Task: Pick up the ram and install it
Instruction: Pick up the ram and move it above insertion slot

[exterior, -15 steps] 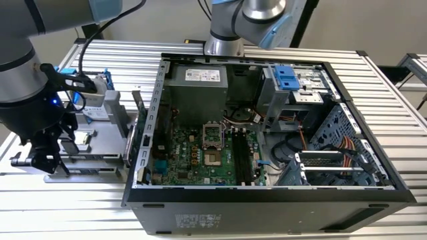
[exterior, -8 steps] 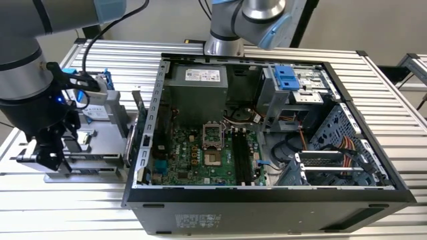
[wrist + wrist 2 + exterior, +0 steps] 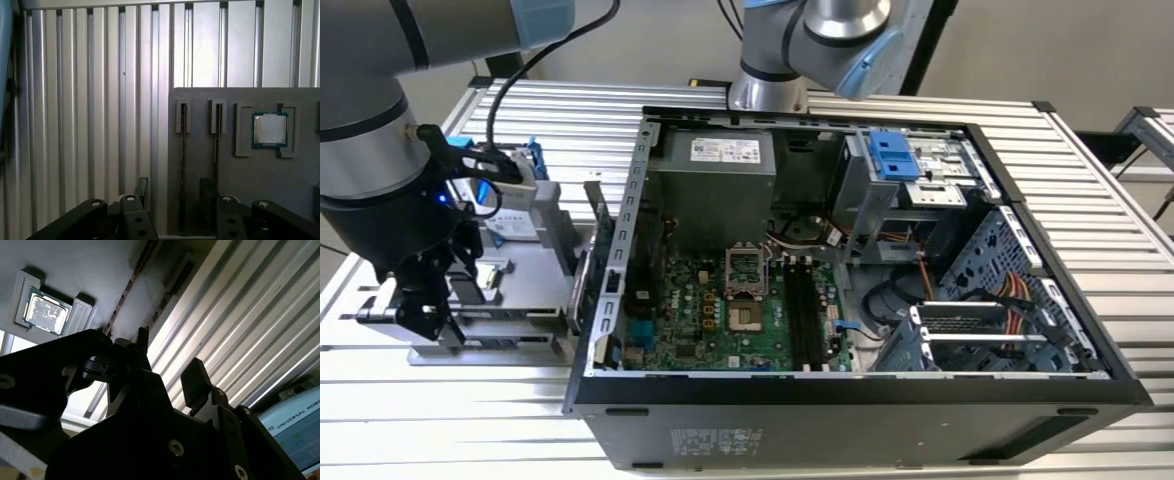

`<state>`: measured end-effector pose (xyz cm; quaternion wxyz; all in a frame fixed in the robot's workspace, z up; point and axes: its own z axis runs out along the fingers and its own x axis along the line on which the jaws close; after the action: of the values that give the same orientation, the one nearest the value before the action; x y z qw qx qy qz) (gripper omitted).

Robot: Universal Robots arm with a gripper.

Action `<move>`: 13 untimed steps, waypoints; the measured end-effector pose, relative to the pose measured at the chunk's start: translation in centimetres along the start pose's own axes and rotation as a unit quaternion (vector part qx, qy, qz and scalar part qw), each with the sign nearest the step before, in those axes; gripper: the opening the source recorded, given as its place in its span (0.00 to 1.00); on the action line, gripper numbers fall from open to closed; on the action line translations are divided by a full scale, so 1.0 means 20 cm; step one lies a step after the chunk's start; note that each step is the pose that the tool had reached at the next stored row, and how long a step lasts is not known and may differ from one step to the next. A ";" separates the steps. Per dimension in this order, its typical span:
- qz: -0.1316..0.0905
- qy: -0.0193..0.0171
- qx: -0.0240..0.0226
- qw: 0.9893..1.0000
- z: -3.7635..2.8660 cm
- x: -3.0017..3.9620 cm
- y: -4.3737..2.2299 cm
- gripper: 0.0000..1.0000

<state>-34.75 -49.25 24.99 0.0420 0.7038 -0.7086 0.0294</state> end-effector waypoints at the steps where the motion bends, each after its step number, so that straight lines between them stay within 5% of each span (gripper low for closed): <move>1: 0.000 0.000 0.000 1.000 0.000 0.000 0.000 1.00; 5: 0.000 0.000 0.000 1.000 0.001 0.000 0.000 1.00; 7: 0.000 -0.005 0.000 1.000 0.002 0.000 0.000 1.00; 8: 0.000 -0.009 0.000 1.000 0.002 0.000 0.000 1.00; 11: 0.000 -0.031 0.000 1.000 0.002 0.004 0.000 1.00; 13: -0.001 -0.042 0.000 0.999 0.004 0.011 0.000 1.00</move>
<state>-34.74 -49.48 24.94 0.0124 0.7048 -0.7093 -0.0002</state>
